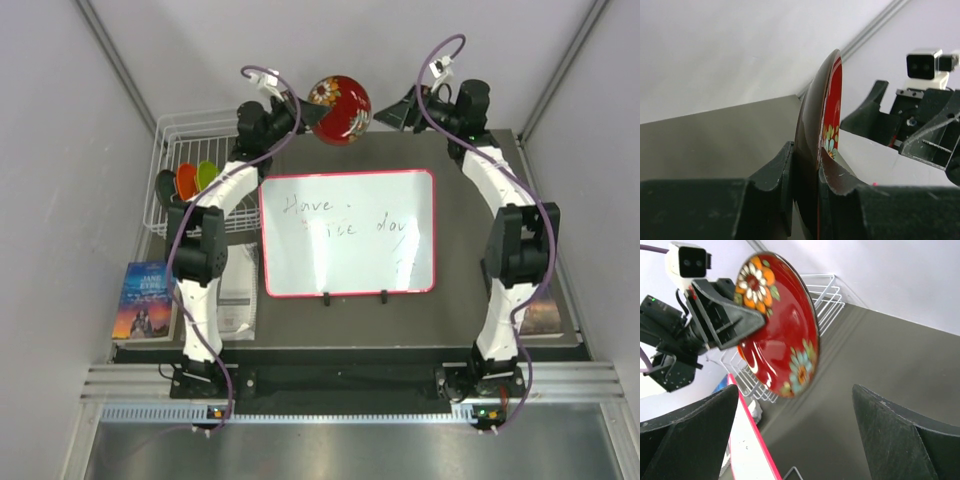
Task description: Unload the plates from the dish rack
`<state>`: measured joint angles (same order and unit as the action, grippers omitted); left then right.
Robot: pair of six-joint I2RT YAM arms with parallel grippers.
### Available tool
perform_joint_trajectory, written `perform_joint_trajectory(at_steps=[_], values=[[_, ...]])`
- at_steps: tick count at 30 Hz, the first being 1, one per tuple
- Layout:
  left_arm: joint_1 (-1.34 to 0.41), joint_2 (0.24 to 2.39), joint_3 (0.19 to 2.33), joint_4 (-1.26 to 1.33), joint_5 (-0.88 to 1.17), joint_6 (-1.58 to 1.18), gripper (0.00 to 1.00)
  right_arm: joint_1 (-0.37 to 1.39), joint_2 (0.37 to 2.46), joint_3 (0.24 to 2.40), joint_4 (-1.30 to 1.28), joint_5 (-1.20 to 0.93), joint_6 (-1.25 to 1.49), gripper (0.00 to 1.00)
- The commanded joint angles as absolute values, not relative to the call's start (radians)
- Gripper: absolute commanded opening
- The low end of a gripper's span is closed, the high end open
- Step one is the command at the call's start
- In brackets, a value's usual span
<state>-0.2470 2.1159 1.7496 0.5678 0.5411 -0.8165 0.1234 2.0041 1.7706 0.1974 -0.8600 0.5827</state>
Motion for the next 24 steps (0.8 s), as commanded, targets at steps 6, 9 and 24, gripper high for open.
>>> perform_joint_trajectory(at_steps=[6, 9, 24], values=[[-0.31, 2.154, 1.851, 0.692, 0.578, -0.856, 0.0, 0.15, 2.091, 1.887, 0.301, -0.926, 0.641, 0.9], [-0.313, 2.158, 1.856, 0.706, 0.578, -0.857, 0.0, 0.153, 2.106, 1.888, 0.307, -0.933, 0.65, 0.87], [-0.314, 2.232, 1.94, 0.793, 0.606, -0.965, 0.0, 0.155, 2.137, 1.856, 0.486, -0.986, 0.739, 0.54]])
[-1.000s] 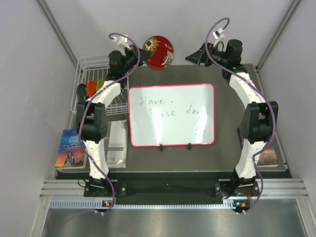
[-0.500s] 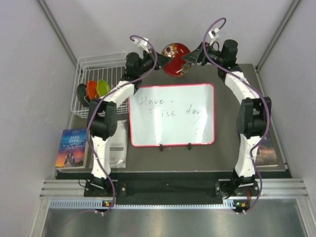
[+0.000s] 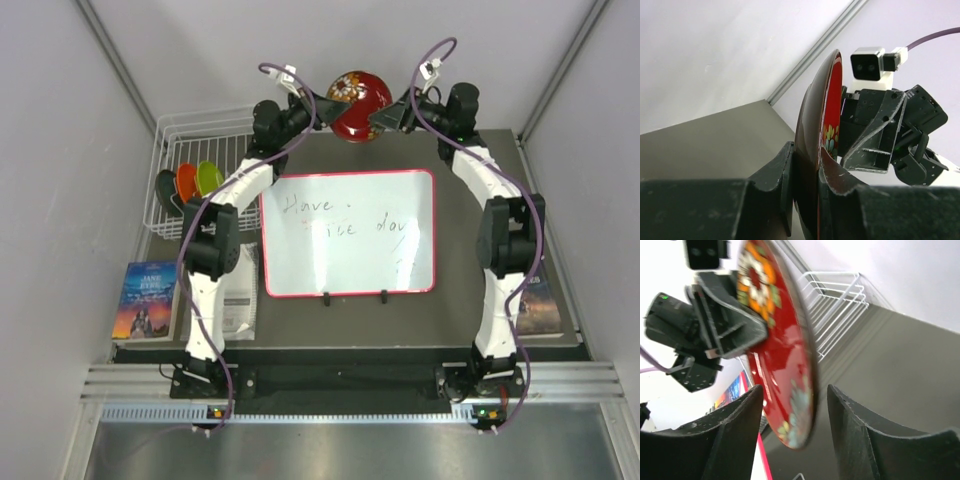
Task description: Unload the plates from the dish rack
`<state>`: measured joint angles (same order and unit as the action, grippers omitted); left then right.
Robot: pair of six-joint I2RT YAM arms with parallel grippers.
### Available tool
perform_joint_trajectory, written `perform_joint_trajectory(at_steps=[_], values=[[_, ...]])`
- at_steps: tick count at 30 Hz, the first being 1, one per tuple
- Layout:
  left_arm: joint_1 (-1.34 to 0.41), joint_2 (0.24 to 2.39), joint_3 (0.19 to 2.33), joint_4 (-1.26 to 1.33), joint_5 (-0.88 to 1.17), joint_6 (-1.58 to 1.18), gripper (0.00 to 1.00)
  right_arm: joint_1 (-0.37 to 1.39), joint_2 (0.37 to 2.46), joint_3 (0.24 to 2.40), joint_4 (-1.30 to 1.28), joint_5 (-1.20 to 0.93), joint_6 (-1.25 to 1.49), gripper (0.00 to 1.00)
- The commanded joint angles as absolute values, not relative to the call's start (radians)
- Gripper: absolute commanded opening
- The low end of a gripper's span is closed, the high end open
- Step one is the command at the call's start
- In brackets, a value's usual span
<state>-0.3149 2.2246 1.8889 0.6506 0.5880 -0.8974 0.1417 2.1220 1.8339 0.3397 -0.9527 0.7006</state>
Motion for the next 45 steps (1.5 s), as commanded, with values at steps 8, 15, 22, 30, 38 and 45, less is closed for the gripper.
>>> perform_joint_trajectory(at_steps=[8, 15, 22, 30, 38, 45], values=[[-0.314, 2.203, 1.878, 0.782, 0.6, -0.939, 0.0, 0.149, 2.172, 1.864, 0.538, -0.997, 0.79, 0.27], [-0.313, 2.212, 1.873, 0.813, 0.615, -0.957, 0.01, 0.144, 2.166, 1.801, 0.657, -0.99, 0.85, 0.0], [-0.269, 2.16, 1.83, 0.736, 0.64, -0.864, 0.93, 0.088, 2.073, 1.764, 0.43, -0.803, 0.681, 0.0], [-0.137, 2.06, 1.72, 0.74, 0.637, -0.818, 0.99, -0.089, 1.964, 1.643, 0.45, -0.692, 0.727, 0.0], [-0.051, 1.873, 1.605, 0.379, 0.439, -0.566, 0.99, -0.254, 1.911, 1.482, 0.368, -0.661, 0.77, 0.0], [-0.044, 1.697, 1.399, 0.272, 0.2, -0.385, 0.99, -0.291, 1.847, 1.35, 0.216, -0.62, 0.655, 0.0]])
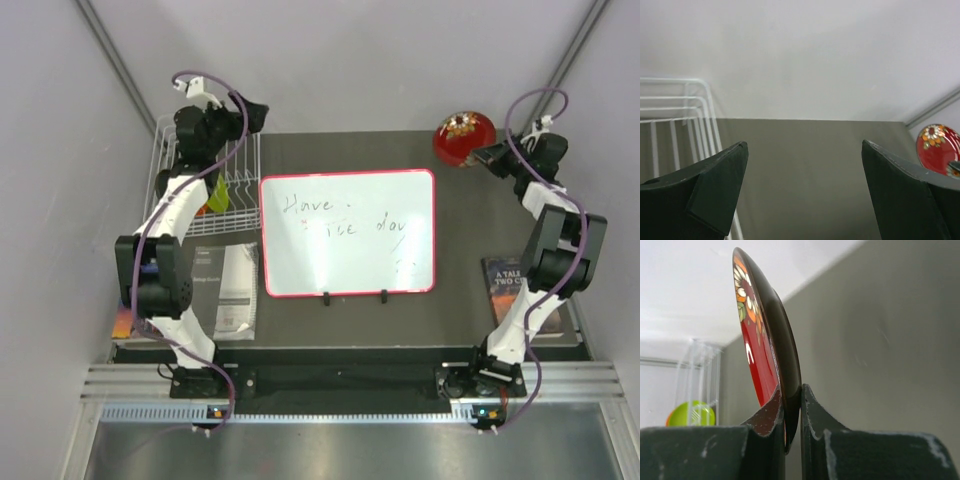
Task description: Unload the plates from the dish rack
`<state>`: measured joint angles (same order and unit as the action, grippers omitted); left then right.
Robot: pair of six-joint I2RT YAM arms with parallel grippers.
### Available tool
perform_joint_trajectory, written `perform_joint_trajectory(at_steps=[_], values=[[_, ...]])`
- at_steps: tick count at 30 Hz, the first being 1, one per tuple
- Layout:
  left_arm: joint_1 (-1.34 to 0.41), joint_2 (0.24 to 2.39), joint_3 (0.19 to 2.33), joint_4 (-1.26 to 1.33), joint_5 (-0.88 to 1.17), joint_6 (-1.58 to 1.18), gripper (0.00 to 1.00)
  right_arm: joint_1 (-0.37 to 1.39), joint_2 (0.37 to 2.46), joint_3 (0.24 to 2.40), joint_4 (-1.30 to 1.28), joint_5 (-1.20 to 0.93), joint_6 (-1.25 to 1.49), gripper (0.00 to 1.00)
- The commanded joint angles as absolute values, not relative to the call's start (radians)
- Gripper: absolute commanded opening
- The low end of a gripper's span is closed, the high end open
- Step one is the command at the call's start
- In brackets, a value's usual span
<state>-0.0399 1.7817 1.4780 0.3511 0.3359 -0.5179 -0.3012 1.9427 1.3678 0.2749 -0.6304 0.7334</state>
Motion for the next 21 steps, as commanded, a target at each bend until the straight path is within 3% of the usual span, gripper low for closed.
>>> perform_joint_trajectory(at_steps=[1, 21], values=[[-0.044, 1.686, 1.385, 0.267, 0.192, -0.373, 0.99, -0.29, 1.838, 1.333, 0.201, -0.615, 0.643, 0.0], [-0.044, 1.595, 1.22, 0.236, 0.104, -0.261, 0.99, -0.337, 1.859, 1.2, 0.026, -0.416, 0.546, 0.0]])
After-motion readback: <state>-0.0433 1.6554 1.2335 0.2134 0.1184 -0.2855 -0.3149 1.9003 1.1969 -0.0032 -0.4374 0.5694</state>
